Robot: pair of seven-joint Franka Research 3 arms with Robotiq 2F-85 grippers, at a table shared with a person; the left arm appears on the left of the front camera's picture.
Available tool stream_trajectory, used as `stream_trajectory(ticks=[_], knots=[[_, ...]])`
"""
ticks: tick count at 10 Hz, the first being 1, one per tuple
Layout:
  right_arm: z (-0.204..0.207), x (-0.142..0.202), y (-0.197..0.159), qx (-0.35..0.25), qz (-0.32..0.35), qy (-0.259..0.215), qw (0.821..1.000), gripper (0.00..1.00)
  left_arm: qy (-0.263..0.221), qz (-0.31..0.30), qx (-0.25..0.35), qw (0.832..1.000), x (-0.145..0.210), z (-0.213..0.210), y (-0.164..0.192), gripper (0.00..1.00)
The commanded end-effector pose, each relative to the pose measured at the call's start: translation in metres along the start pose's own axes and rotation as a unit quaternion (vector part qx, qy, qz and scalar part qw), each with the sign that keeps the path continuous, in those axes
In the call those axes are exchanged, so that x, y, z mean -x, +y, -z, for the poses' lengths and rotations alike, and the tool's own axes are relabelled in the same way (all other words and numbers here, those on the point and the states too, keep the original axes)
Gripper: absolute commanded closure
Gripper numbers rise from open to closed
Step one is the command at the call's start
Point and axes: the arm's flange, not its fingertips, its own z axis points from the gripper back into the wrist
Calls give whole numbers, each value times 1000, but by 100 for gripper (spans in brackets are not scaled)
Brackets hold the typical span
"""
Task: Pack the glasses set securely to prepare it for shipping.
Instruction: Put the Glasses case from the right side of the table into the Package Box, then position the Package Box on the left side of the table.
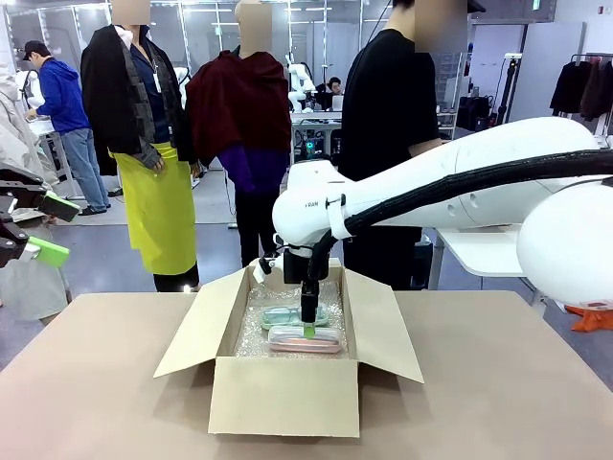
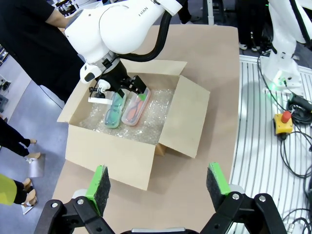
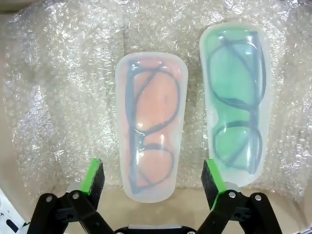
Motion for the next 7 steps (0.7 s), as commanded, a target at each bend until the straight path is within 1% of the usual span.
stream_trajectory(ticks=[1, 7], knots=[[0, -1, 1, 3, 0, -5, 1000, 0, -10, 8, 3, 1000, -1, -1, 2, 0], [0, -1, 1, 3, 0, -5, 1000, 0, -10, 8, 3, 1000, -1, -1, 2, 0]])
